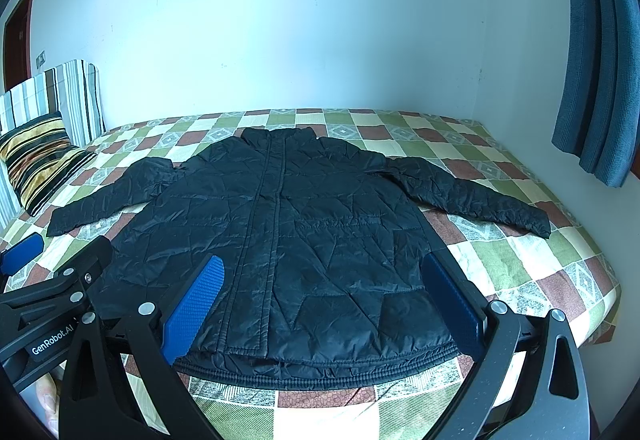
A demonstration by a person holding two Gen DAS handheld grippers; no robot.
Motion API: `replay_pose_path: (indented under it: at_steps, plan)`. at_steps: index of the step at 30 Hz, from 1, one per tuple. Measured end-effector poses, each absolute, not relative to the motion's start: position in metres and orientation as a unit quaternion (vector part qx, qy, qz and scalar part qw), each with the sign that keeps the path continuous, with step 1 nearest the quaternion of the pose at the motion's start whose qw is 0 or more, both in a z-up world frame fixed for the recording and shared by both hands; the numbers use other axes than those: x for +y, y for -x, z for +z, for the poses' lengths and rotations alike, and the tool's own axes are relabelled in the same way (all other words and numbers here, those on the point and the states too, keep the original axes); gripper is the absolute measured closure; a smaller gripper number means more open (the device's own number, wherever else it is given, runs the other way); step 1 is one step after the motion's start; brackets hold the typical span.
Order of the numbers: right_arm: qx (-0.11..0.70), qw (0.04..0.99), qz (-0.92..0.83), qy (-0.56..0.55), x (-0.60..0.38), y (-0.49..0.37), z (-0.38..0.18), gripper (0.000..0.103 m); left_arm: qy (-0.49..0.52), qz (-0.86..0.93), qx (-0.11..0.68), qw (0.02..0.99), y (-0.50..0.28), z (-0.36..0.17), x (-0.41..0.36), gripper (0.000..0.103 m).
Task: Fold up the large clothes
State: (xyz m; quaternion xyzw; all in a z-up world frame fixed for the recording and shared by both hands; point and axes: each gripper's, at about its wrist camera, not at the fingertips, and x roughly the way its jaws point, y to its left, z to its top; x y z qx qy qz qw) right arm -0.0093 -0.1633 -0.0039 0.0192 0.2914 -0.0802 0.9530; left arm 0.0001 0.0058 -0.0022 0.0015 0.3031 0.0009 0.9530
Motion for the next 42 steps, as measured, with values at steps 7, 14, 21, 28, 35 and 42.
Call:
replay_pose_path:
  at_steps: [7, 14, 21, 28, 35, 42]
  plan:
    - [0.292, 0.953, -0.080, -0.019, -0.163, 0.009, -0.005, 0.005, -0.002, 0.001, 0.303, 0.953, 0.000, -0.002, 0.006, 0.002]
    - [0.293, 0.953, -0.080, -0.019, -0.163, 0.009, -0.005, 0.005, -0.002, 0.001, 0.304, 0.953, 0.000, -0.002, 0.006, 0.002]
    - [0.293, 0.953, -0.080, -0.020, -0.163, 0.009, -0.006, 0.005, -0.002, 0.001, 0.305, 0.952, 0.003, -0.002, 0.009, 0.002]
    - [0.293, 0.952, -0.080, -0.020, -0.163, 0.008, -0.006, 0.005, -0.002, 0.001, 0.305, 0.952, 0.004, -0.003, 0.011, 0.002]
    - [0.302, 0.950, -0.078, -0.022, -0.162, 0.003, -0.017, 0.005, -0.002, -0.004, 0.314, 0.950, 0.001, -0.022, 0.015, 0.002]
    - [0.326, 0.941, -0.078, -0.042, -0.184, -0.021, -0.030, 0.005, 0.023, -0.005, 0.350, 0.936, -0.030, -0.045, 0.030, 0.002]
